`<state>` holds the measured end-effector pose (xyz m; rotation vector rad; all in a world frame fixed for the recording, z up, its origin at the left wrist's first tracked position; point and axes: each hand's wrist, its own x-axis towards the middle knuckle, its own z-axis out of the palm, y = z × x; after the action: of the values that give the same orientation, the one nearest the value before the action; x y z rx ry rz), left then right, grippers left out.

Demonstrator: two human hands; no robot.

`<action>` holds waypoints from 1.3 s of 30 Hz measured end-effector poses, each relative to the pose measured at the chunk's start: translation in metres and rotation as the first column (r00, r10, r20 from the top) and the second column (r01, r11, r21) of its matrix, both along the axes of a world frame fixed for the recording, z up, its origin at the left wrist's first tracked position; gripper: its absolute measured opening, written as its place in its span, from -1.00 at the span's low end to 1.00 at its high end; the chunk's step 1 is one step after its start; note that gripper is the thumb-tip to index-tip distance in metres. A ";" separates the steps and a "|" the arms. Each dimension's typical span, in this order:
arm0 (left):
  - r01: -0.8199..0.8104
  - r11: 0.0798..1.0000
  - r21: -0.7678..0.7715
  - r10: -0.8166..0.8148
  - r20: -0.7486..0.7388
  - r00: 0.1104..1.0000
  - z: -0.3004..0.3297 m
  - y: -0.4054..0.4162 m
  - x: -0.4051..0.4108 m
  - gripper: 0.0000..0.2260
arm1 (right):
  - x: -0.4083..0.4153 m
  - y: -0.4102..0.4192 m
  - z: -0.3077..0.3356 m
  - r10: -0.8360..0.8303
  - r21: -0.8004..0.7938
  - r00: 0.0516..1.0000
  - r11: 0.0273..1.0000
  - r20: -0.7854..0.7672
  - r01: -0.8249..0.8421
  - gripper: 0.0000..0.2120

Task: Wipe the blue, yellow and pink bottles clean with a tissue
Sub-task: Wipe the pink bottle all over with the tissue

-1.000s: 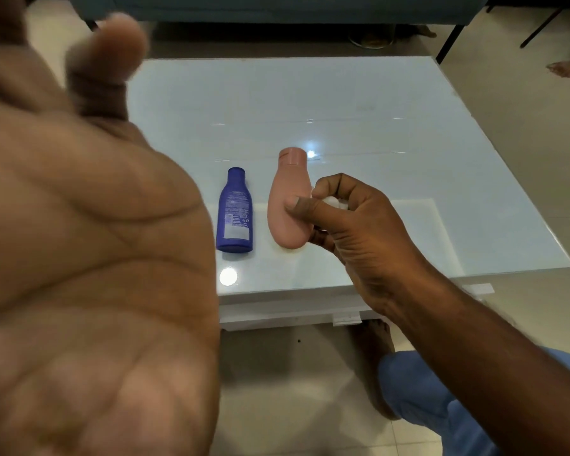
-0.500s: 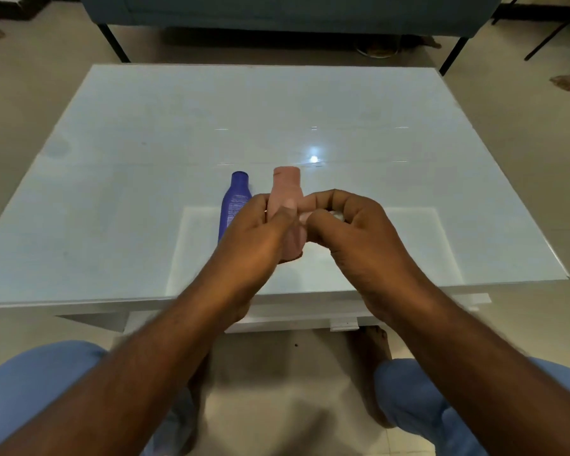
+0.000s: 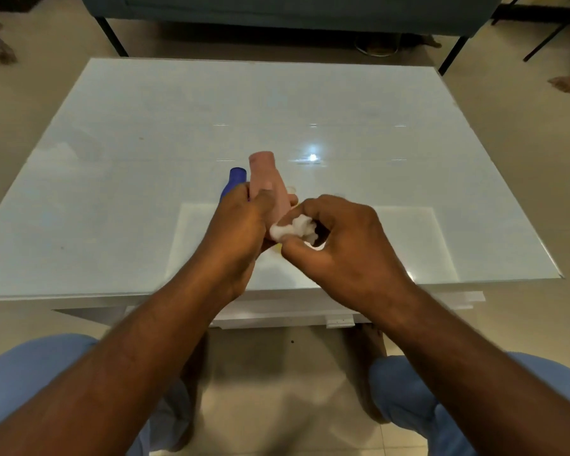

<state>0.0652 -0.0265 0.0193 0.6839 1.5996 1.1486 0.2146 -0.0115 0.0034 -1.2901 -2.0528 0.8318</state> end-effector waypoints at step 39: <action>0.030 0.993 0.110 -0.048 0.163 0.985 -0.010 -0.006 0.003 -0.77 | 0.006 0.007 0.013 -0.016 -0.120 0.995 0.993 -0.097 0.004 -0.94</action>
<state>0.0677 -0.0325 0.0095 0.6682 1.3873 1.2367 0.2208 -0.0047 0.0160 -1.2949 -1.9439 1.0070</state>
